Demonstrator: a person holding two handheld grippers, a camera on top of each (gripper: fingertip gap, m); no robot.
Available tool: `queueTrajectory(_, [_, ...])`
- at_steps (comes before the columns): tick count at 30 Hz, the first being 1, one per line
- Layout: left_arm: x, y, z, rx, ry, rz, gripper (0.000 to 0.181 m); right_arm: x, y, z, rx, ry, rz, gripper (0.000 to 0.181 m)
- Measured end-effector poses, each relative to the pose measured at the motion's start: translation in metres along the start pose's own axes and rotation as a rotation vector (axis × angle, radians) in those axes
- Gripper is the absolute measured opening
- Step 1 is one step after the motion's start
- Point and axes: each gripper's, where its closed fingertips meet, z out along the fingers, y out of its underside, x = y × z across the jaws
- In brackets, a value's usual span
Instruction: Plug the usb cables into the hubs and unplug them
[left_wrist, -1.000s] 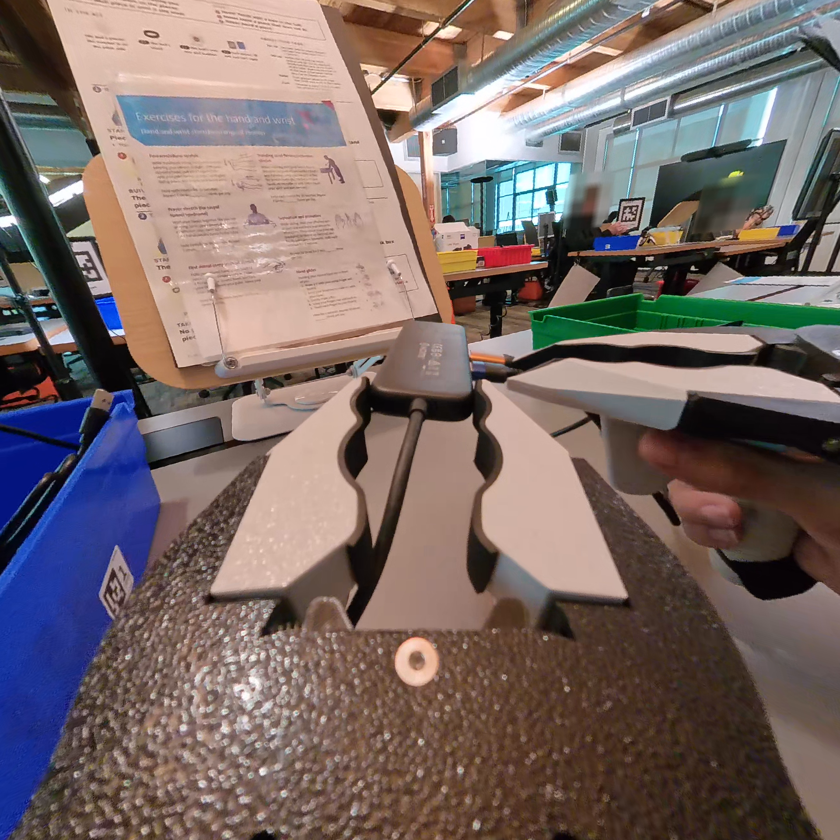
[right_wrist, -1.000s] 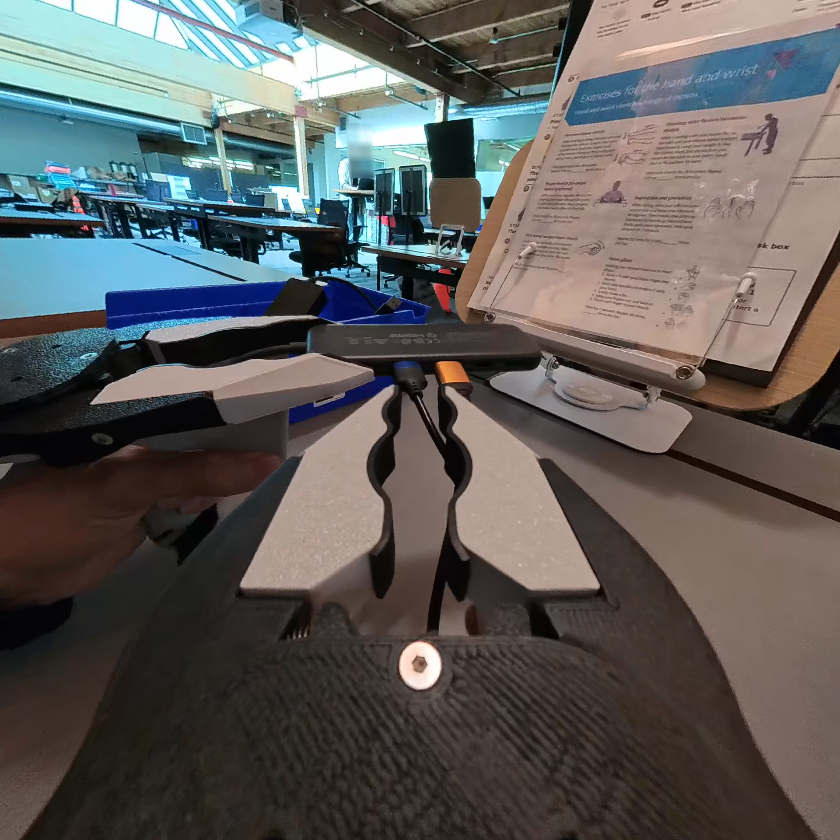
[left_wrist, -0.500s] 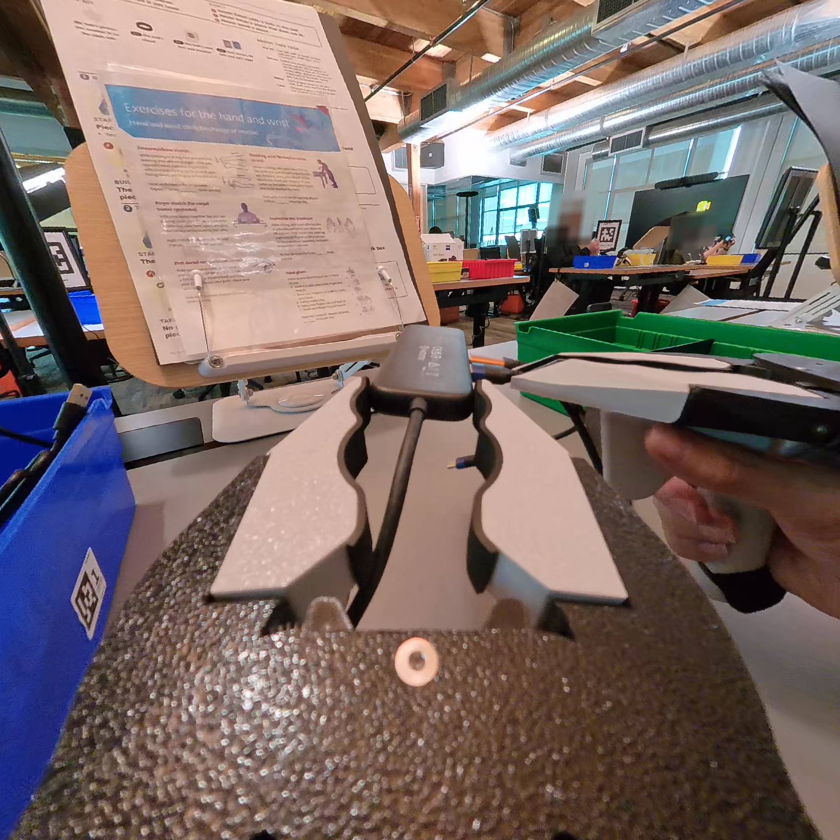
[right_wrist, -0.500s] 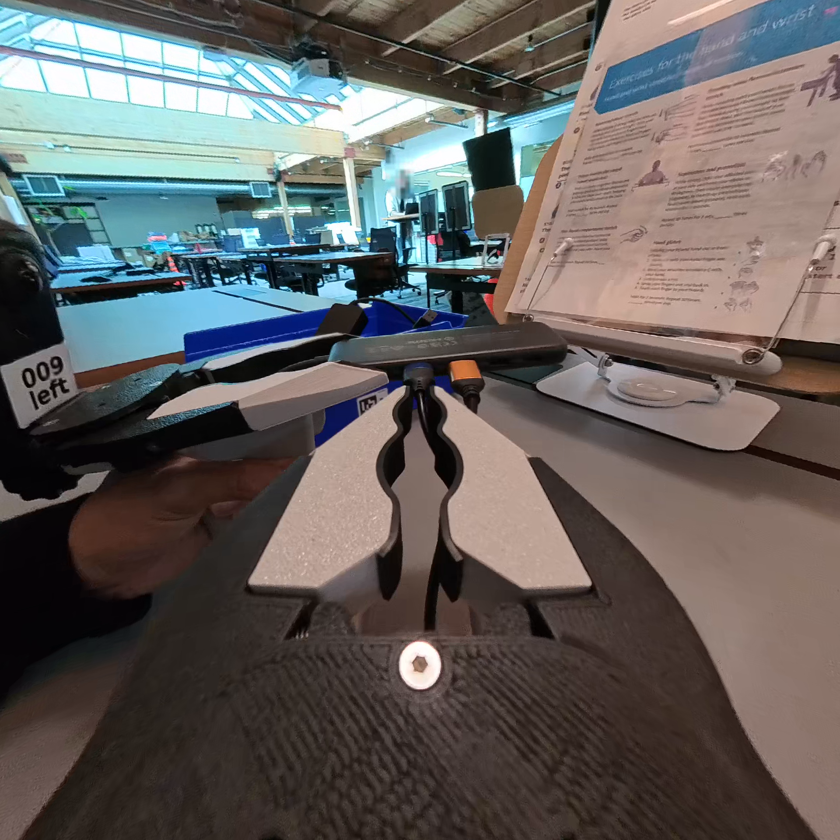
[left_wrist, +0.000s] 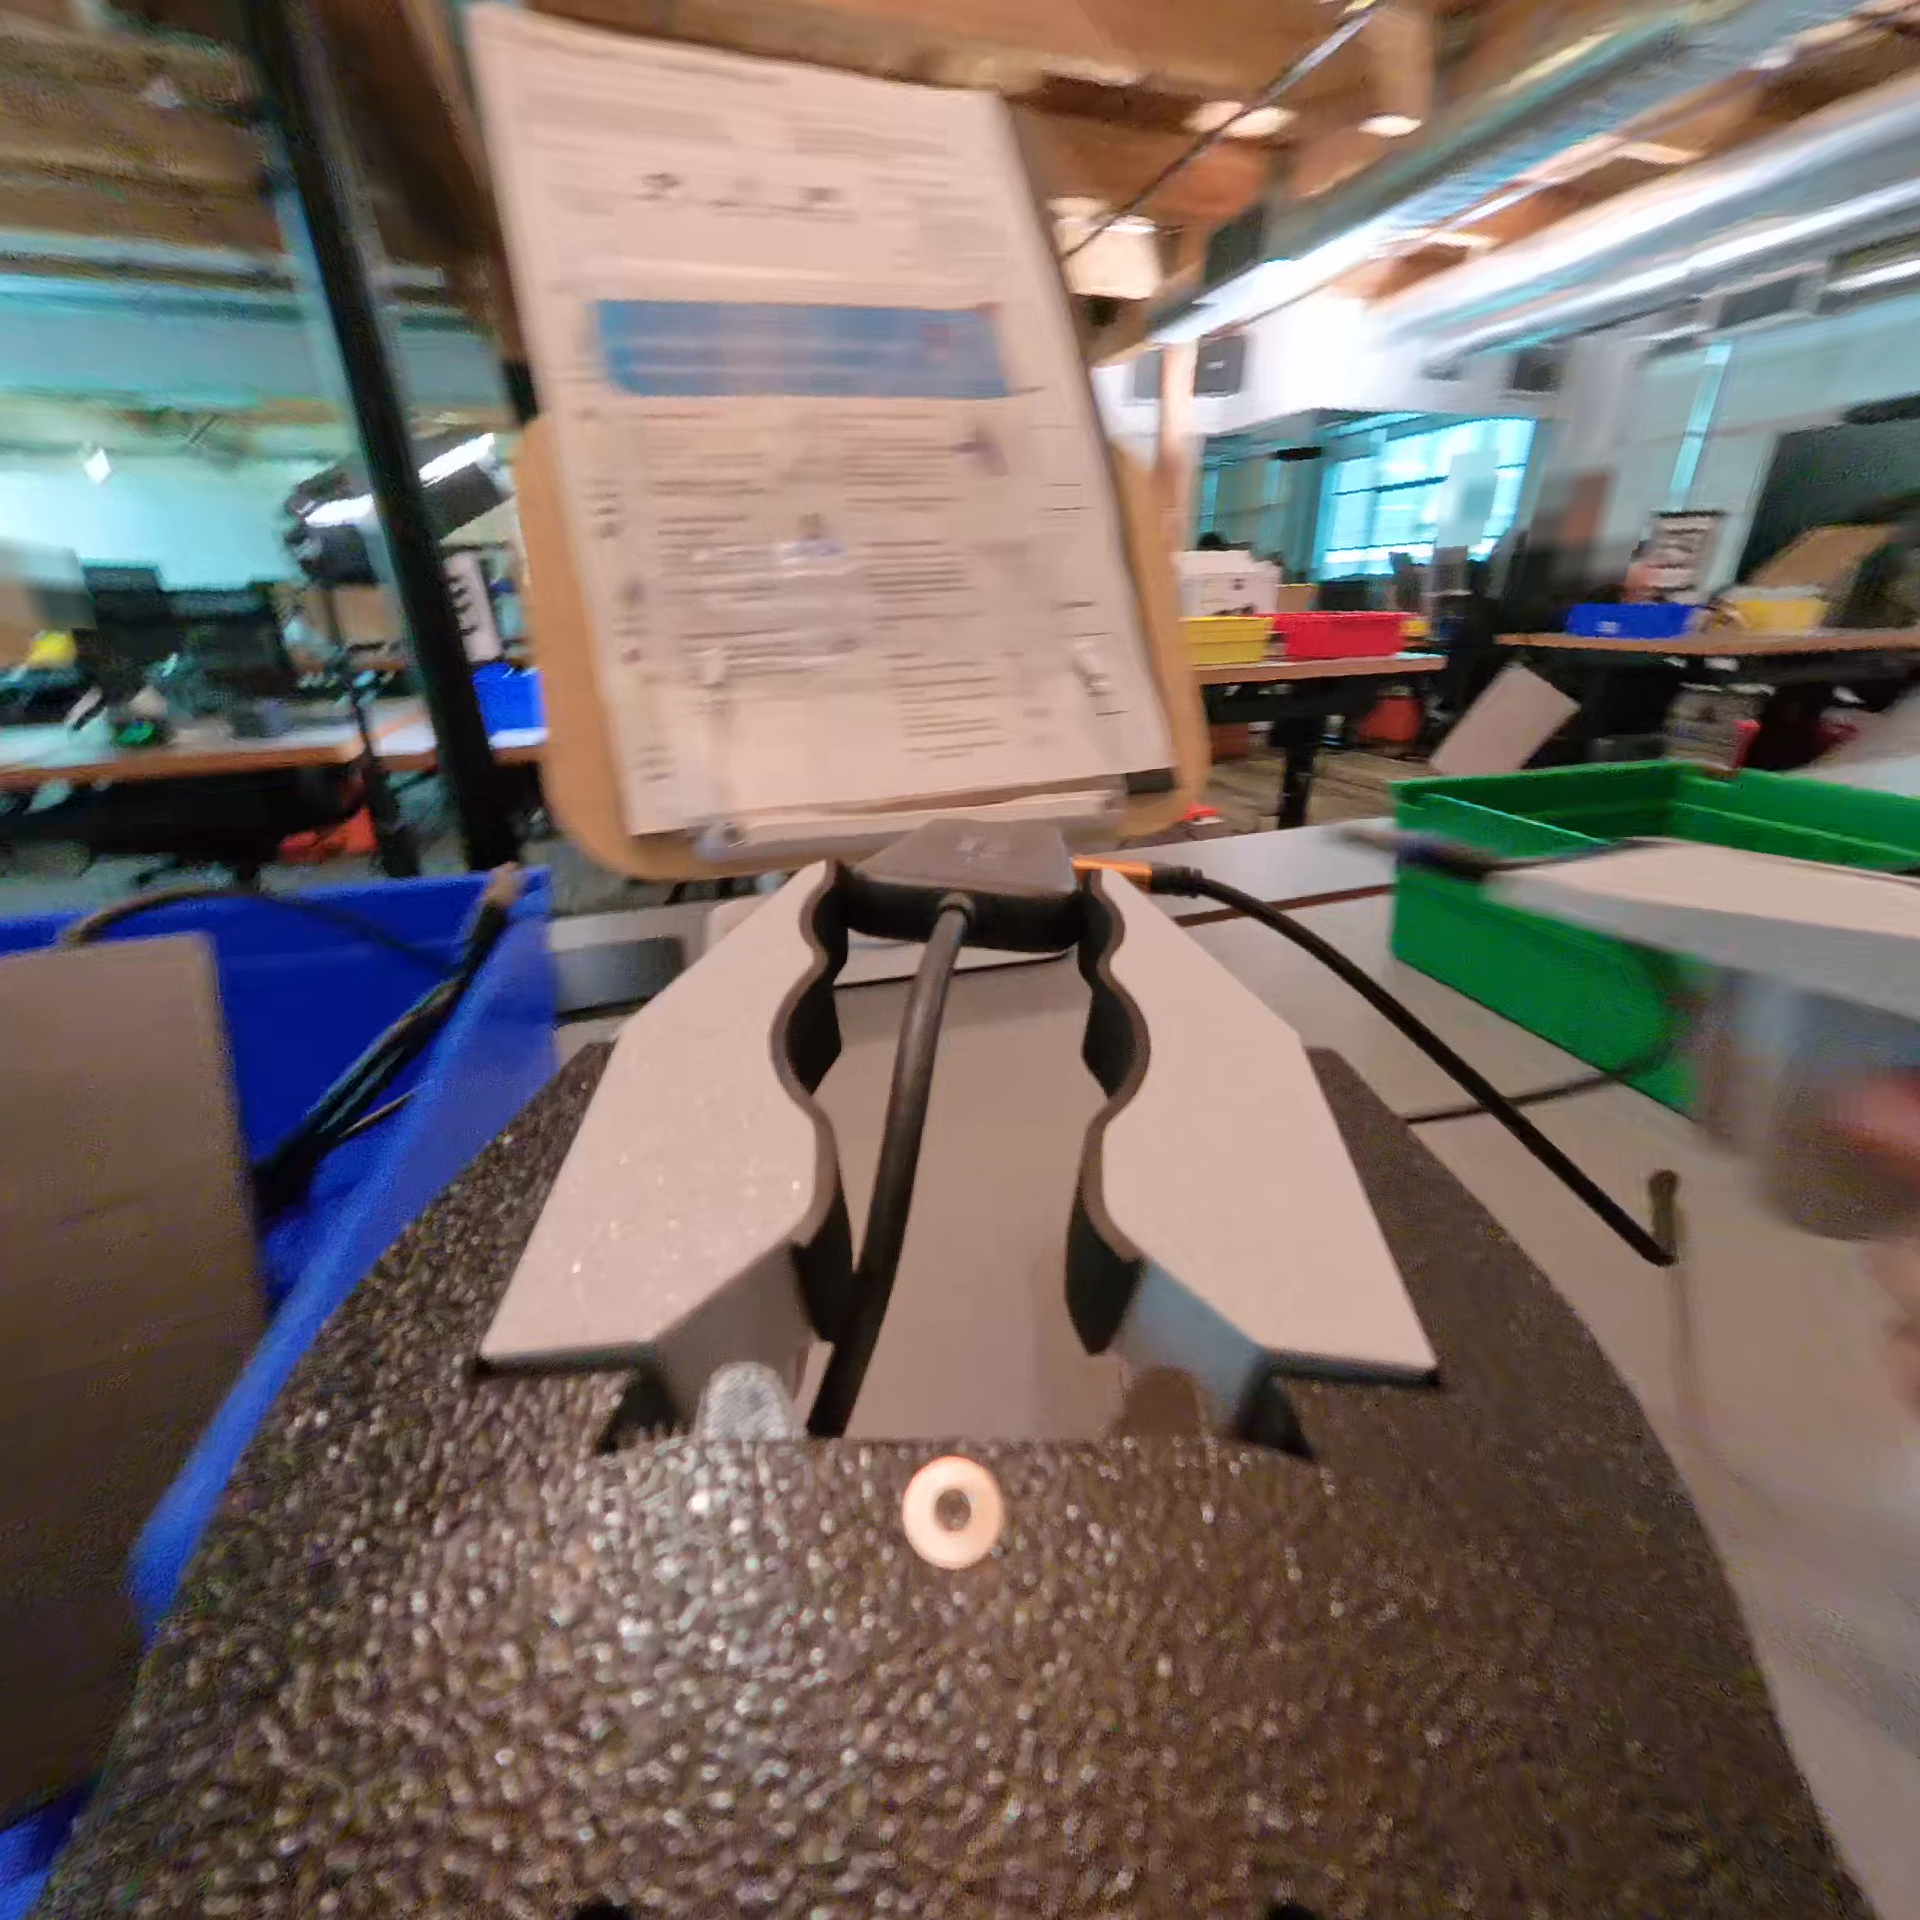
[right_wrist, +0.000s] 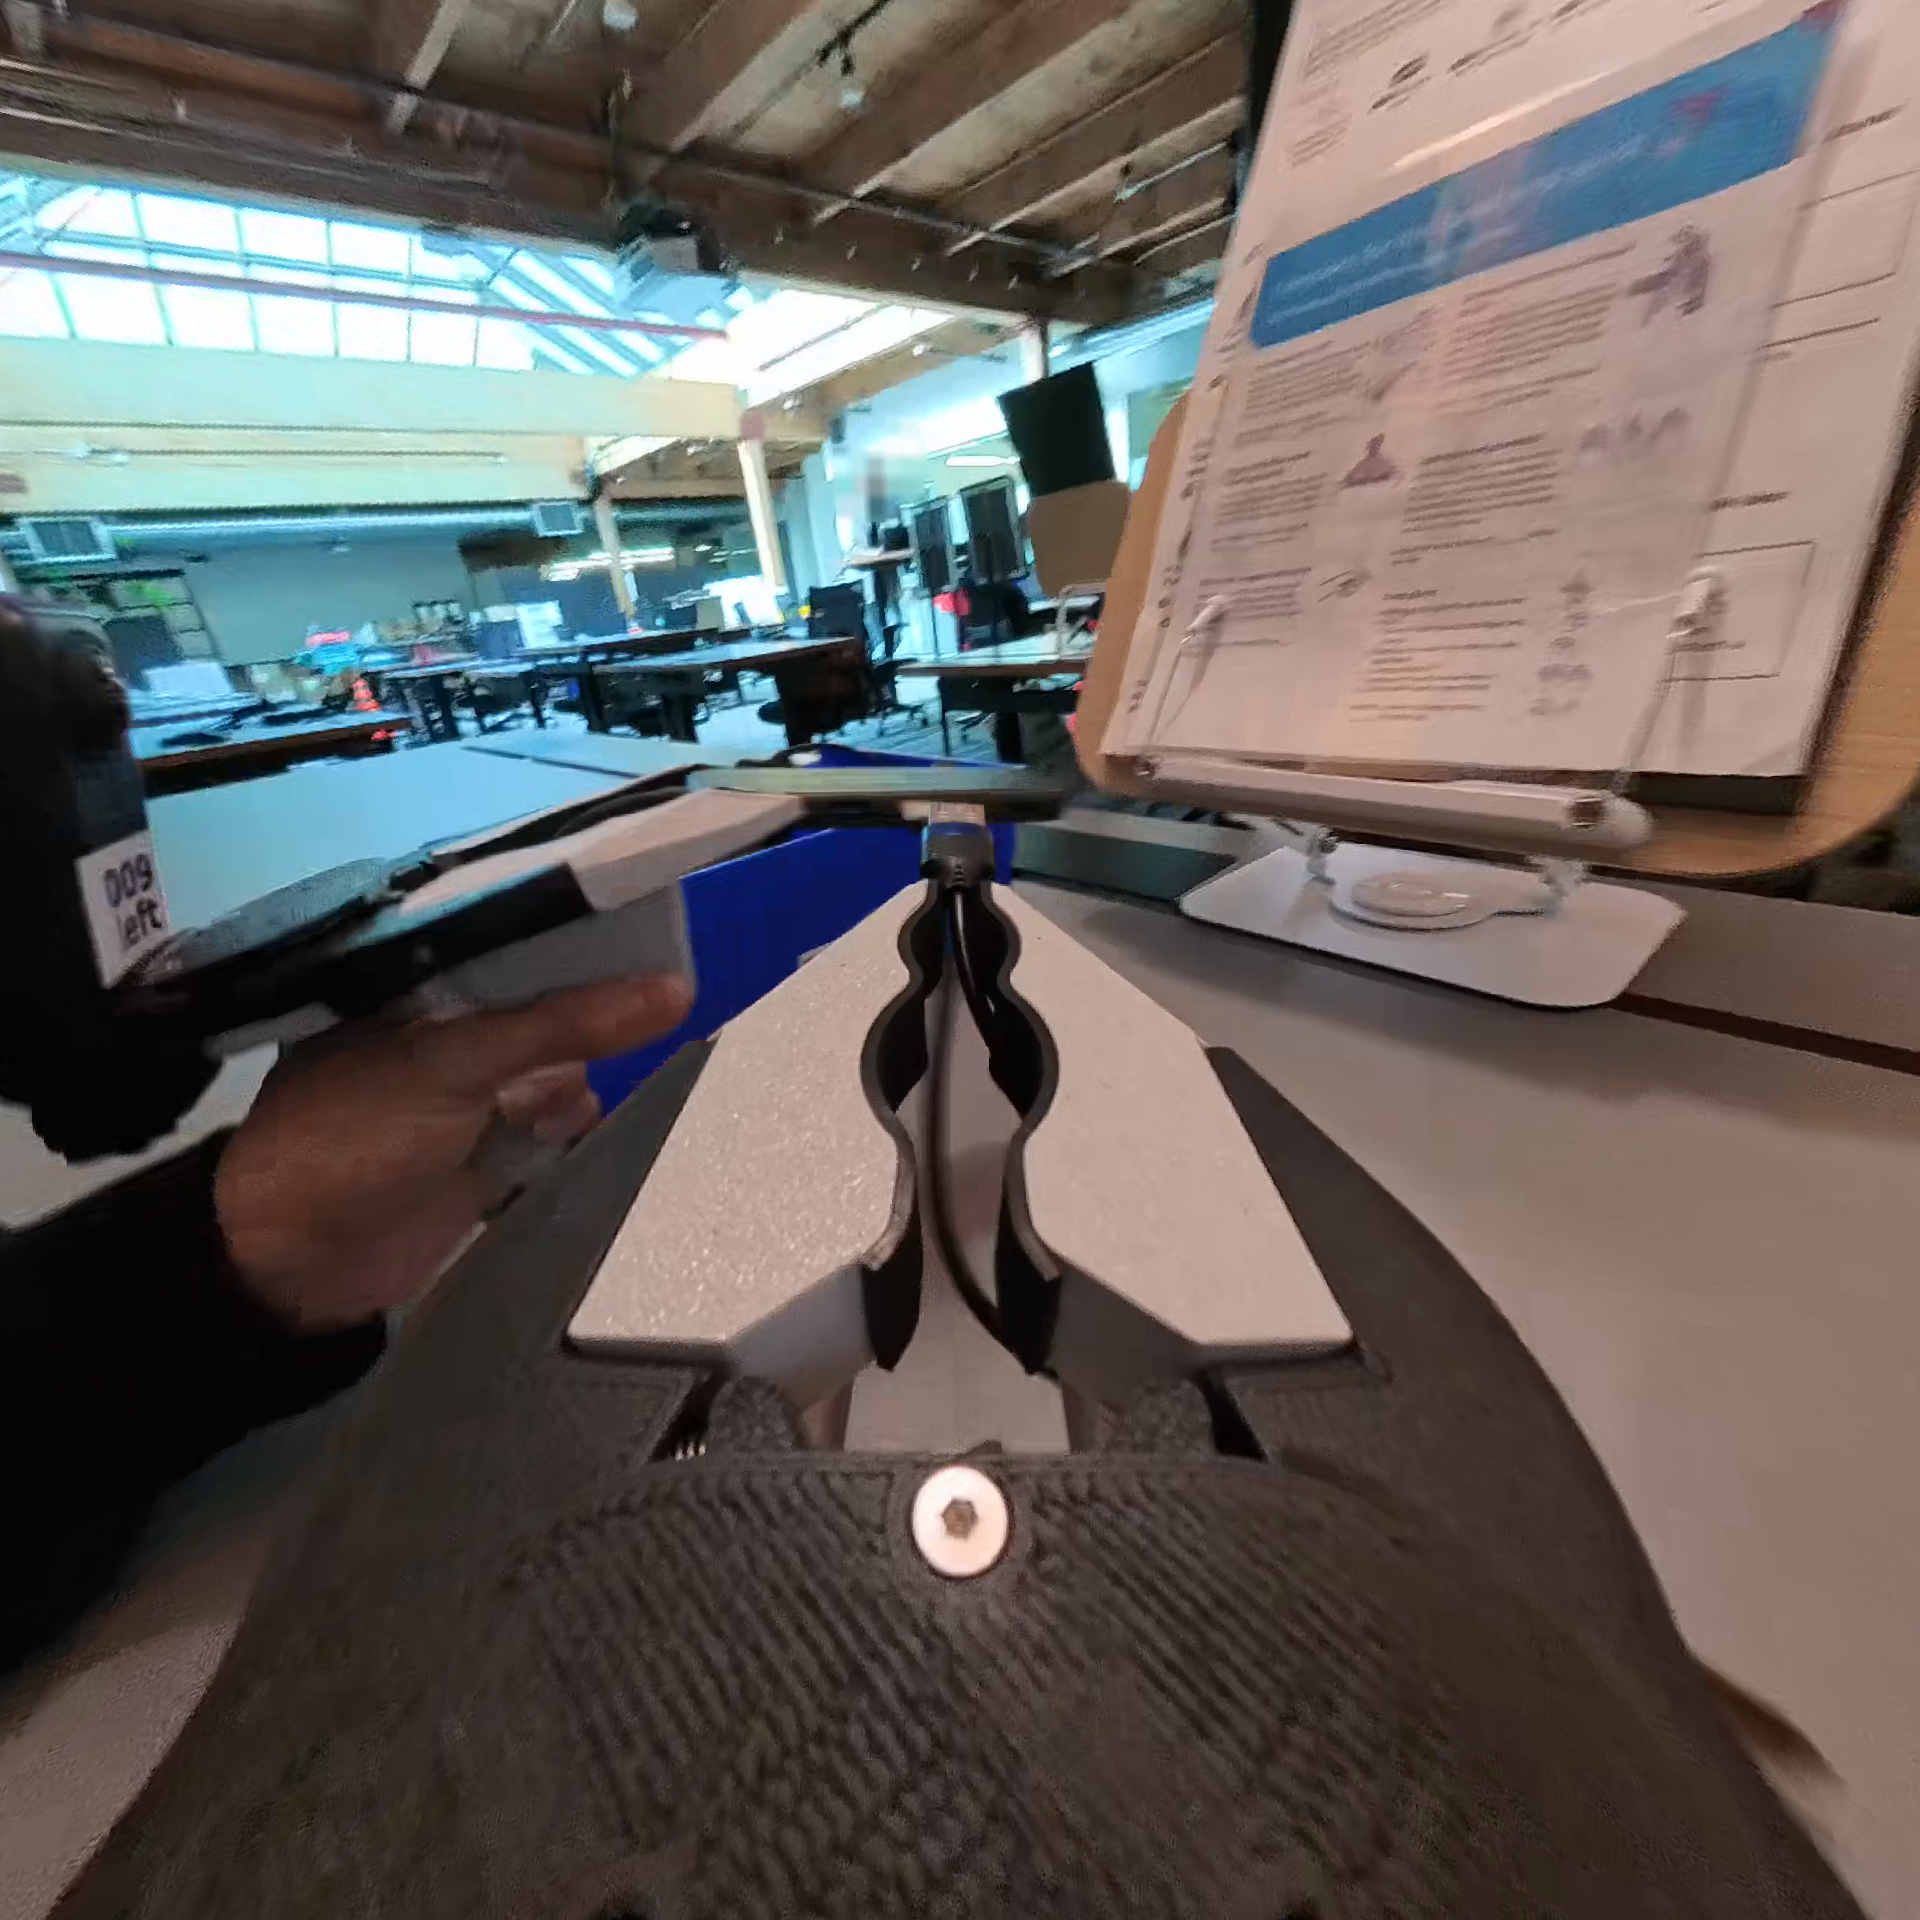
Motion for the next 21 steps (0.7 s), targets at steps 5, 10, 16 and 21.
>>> queueTrajectory(5, [-0.017,-0.003,-0.005,0.026,0.067,-0.072,0.043,0.002,-0.027,-0.018,0.030,-0.024,-0.076,0.004])
queueTrajectory(10, [0.015,-0.009,-0.005,0.046,0.186,-0.047,0.043,0.004,-0.116,-0.066,0.051,0.021,-0.230,0.004])
queueTrajectory(16, [0.022,-0.009,-0.005,0.039,0.230,-0.080,0.043,0.072,-0.152,-0.139,0.077,0.255,-0.256,0.004])
queueTrajectory(21, [0.023,-0.011,-0.006,0.047,0.245,-0.100,0.043,0.143,-0.117,-0.164,0.027,0.400,-0.113,0.004])
